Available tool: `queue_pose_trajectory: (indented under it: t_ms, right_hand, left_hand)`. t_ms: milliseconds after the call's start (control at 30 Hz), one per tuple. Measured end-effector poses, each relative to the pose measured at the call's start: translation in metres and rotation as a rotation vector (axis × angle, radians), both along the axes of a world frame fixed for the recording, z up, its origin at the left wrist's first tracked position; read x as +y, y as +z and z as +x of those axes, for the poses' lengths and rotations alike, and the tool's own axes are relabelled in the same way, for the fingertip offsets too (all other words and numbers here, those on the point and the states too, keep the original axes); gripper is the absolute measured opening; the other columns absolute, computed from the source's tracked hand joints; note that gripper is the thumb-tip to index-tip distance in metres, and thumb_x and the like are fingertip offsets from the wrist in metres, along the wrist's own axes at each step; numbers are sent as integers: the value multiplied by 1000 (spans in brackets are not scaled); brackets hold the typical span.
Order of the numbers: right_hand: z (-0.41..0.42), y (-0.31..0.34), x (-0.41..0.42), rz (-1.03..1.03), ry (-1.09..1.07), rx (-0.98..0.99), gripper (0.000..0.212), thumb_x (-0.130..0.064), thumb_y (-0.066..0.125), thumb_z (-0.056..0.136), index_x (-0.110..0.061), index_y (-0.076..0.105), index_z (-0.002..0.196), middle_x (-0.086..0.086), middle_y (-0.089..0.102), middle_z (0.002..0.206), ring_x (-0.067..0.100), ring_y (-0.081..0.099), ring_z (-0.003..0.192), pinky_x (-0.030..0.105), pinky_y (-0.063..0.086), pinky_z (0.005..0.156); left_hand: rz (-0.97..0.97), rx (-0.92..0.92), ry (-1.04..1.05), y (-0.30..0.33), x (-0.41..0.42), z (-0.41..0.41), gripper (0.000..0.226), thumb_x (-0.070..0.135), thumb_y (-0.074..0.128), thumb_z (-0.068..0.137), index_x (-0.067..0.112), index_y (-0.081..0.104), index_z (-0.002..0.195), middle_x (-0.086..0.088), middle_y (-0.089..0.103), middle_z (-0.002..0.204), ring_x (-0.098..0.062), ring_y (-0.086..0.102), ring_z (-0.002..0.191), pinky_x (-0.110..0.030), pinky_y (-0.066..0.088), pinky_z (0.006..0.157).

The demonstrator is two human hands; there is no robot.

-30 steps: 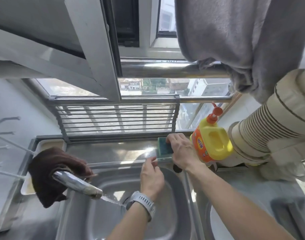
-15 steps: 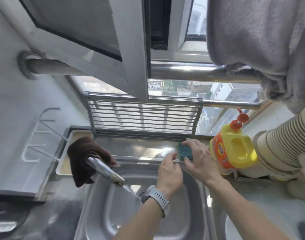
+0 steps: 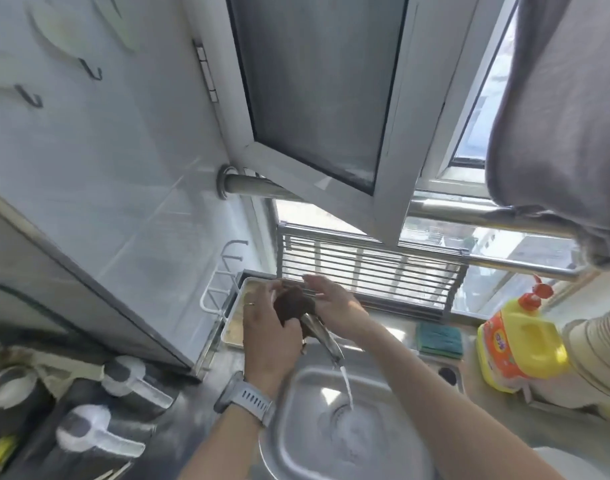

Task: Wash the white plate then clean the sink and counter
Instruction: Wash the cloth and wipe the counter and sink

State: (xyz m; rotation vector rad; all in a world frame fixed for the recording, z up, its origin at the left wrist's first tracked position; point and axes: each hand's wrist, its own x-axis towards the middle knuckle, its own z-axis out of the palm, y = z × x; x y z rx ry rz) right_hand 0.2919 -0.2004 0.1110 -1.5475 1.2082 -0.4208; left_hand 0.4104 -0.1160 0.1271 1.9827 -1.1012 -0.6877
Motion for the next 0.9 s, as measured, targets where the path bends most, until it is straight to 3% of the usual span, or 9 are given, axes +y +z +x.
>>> queue_pose_trajectory:
  t_ms: [67,133,300,433,567,667,700,767,900]
  right_hand:
    - [3,-5,-2,71,31,-16,67,7,39,83,-31,57,136,-2,66,126,18,64,113,24,57,84]
    - [0,-7,-2,16,36,43,62,3,41,81,-32,64,127,-2,72,110,19,69,100,31,61,83]
    - [-11,21,8,-271,-43,129,20,-21,54,96,-24,71,106,-5,73,84,15,69,76,36,59,76]
    - [-48,41,39,-456,-73,-18,18,-22,57,96,-28,71,105,-8,73,91,14,67,88,34,53,78]
    - [-96,15,78,-254,-6,-94,17,-21,59,97,-28,72,106,-7,73,98,16,69,94,35,56,82]
    - [-112,-35,94,28,-95,1,16,-16,61,97,-25,75,97,3,75,94,19,70,88,38,58,77]
    - [-111,-56,97,113,-159,68,15,-17,61,97,-22,75,93,7,74,93,19,70,83,36,58,73]
    - [-103,-95,98,244,-319,167,18,-19,61,97,-12,75,89,11,74,87,17,66,74,35,56,69]
    - [-71,-133,96,442,-645,-65,10,-18,59,97,-13,67,101,8,72,95,21,71,87,34,58,75]
  left_hand:
    - [166,33,-92,-13,2,10,66,9,71,80,25,41,137,-5,55,132,-24,58,115,-38,54,95]
    - [182,78,-135,-22,3,13,64,14,76,83,23,43,136,-2,65,121,-21,65,106,-33,56,91]
    - [30,-41,-23,-9,17,17,19,23,66,93,19,64,112,2,72,99,-22,69,96,-27,48,78]
    - [-150,27,-90,18,52,17,21,18,66,90,32,64,105,13,70,86,-2,65,82,-12,47,66]
    - [-88,48,-226,-13,80,9,26,19,73,87,36,65,104,14,71,87,1,65,83,-12,49,69]
    - [161,79,-248,-78,85,-3,11,29,74,89,36,67,95,13,72,79,-1,67,72,-15,48,63]
    - [258,121,-228,-103,84,-7,3,32,72,90,32,69,90,12,71,74,-2,66,67,-18,48,61]
    - [451,339,-123,-145,76,-22,15,32,68,93,19,75,89,6,73,72,-12,68,67,-28,53,67]
    - [610,988,22,-173,54,-58,51,53,74,82,11,75,110,-16,79,101,-33,72,103,-45,60,88]
